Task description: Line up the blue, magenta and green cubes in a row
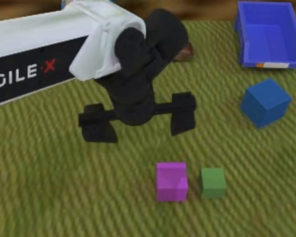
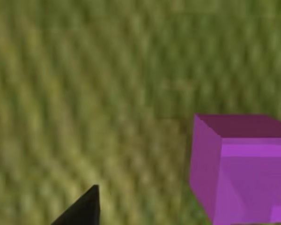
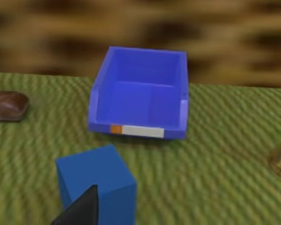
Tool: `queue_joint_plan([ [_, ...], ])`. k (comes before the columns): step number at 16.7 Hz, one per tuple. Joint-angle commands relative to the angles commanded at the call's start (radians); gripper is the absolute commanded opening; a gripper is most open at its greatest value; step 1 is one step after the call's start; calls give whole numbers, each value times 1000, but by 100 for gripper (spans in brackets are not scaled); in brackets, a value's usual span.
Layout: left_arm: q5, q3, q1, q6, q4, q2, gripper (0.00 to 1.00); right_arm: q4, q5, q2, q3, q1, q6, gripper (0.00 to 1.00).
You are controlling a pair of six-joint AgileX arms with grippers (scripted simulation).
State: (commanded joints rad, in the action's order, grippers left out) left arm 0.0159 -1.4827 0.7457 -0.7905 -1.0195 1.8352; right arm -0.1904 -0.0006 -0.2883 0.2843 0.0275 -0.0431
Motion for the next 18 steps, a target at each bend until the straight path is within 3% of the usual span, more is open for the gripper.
queue_joint_plan([
  [11, -1, 825, -421, 387, 526, -965, 100, -655, 0, -1193, 1011, 89, -144, 100],
  [18, -10, 1292, -664, 660, 863, -1573, 100, -1000, 3, -1791, 1547, 135, -223, 100],
])
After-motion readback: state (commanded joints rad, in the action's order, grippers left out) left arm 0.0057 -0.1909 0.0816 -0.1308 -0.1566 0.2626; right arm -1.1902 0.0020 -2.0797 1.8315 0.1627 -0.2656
